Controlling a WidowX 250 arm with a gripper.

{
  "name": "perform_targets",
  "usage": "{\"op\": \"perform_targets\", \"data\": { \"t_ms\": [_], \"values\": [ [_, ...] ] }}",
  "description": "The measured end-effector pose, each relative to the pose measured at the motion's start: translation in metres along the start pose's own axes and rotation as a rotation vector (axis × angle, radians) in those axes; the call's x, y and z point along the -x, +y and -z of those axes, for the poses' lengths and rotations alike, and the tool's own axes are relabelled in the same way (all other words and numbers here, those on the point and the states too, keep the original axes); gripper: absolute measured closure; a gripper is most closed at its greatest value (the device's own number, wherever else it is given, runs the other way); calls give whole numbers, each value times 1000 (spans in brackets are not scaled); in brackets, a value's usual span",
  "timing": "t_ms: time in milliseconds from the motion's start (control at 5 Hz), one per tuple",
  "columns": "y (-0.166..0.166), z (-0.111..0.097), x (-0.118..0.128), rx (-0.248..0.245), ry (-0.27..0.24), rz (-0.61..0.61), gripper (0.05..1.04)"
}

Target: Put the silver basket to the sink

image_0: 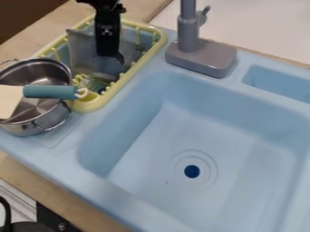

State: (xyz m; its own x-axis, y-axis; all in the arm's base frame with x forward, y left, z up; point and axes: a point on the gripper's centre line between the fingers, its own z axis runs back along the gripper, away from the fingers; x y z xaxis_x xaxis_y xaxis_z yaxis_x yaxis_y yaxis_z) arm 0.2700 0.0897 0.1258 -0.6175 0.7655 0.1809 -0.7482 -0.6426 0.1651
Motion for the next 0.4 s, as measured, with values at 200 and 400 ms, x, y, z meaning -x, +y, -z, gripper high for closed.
{"op": "perform_targets", "data": {
  "t_ms": [200,400],
  "values": [
    [-4,1,6,-6,-18,-29,919],
    [-3,3,5,-3,-46,-59,1017]
  ]
}}
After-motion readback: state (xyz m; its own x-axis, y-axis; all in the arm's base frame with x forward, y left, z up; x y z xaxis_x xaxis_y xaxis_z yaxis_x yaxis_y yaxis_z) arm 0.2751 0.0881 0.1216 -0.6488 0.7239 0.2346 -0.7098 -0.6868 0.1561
